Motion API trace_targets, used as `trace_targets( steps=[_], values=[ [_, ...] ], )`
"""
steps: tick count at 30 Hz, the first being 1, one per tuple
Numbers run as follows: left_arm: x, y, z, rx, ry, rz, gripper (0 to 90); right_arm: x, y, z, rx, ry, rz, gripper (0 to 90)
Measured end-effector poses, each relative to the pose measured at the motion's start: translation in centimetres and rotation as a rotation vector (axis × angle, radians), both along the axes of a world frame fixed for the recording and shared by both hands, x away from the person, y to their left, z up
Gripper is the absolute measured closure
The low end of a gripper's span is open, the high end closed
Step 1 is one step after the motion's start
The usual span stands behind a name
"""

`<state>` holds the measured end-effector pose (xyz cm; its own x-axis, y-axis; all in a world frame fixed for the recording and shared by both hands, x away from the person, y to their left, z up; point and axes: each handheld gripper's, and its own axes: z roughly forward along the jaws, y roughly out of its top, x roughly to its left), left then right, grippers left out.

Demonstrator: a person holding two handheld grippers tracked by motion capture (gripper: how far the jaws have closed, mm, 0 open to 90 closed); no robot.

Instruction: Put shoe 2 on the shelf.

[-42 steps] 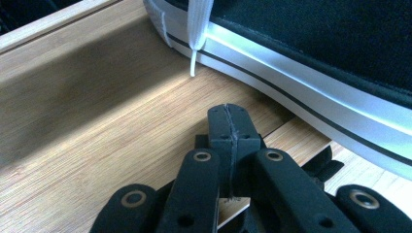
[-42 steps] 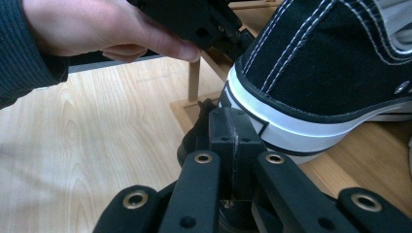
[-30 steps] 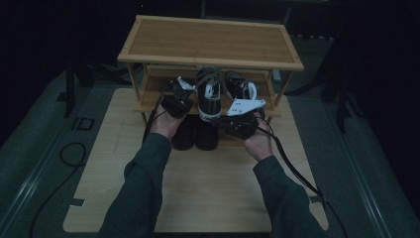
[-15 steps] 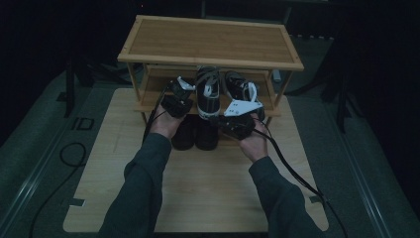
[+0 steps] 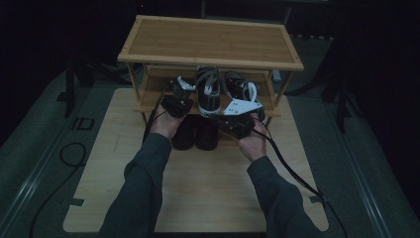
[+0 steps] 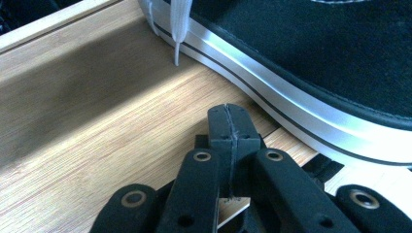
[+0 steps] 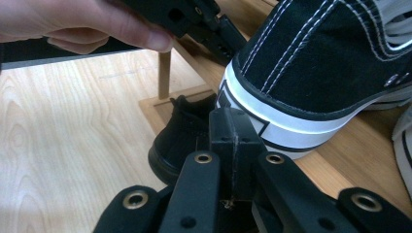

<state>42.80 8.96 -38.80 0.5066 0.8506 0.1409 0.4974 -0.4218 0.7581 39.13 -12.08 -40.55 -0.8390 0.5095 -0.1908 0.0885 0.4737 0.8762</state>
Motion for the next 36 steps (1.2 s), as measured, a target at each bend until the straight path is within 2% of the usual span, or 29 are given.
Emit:
trace_targets(
  steps=[6,16,21,36],
  values=[
    [0.0,0.0,0.0,0.000,0.001,-0.002,90.0,0.0,0.2,-0.2,-0.009,-0.016,-0.035,90.0],
    [0.0,0.0,0.0,-0.001,0.002,-0.001,90.0,0.4,1.2,0.0,-0.029,0.004,-0.034,90.0],
    [0.0,0.0,0.0,-0.003,0.002,-0.003,90.0,0.8,1.2,0.0,-0.027,0.004,-0.061,90.0],
    [0.0,0.1,-0.1,-0.010,-0.002,0.000,90.0,1.0,1.5,0.1,-0.021,0.026,-0.055,90.0]
  ],
)
